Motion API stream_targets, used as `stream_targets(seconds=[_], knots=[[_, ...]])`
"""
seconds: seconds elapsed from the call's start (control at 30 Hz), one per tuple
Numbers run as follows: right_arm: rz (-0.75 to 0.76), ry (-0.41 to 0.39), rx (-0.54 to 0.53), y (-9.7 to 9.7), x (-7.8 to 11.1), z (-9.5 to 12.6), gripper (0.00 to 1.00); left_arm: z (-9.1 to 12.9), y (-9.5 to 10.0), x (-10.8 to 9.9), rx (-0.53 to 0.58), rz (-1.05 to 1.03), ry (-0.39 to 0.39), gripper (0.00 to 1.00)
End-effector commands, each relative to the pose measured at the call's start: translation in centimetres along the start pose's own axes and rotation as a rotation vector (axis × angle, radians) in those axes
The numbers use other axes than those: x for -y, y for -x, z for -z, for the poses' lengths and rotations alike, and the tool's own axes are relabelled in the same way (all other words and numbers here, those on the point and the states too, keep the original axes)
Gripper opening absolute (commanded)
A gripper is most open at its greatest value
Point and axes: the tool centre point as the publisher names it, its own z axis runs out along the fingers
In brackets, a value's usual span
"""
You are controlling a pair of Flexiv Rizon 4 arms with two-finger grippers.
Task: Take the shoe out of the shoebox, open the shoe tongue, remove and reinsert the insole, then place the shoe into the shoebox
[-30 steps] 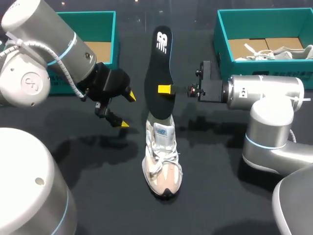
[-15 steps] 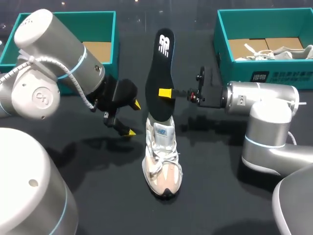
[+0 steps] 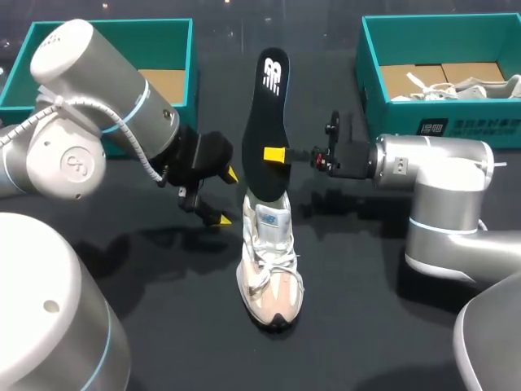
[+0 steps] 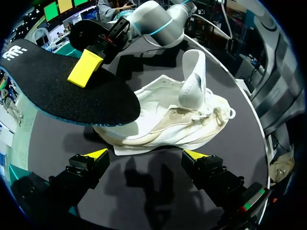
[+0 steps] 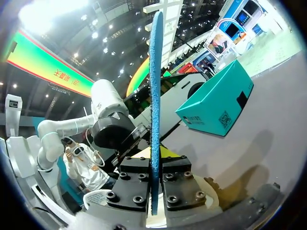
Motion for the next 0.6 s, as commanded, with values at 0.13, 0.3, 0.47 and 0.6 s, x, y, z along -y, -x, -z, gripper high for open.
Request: stream_targets(seconds=[0.13, 0.3, 0.47, 0.6], knots=[[0.023, 0.018, -0.033, 0.8, 0.5, -0.2, 0.0, -1.1, 0.9, 0.3, 0.021, 0.028, 0.014, 1.0], [0.034, 0.042, -0.047, 1.3, 0.8, -0.2, 0.0, -1.4, 1.2, 0.3, 0.031, 0.04, 0.021, 1.0], [0.04, 0.048, -0.048, 1.4, 1.0, -0.2, 0.0, -1.8, 1.5, 0.2, 0.031, 0.046, 0.028, 1.0], [0.04, 0.05, -0.042, 1.4, 1.1, -0.2, 0.0, -2.0, 1.6, 0.3, 0.025, 0.052, 0.03, 1.0]])
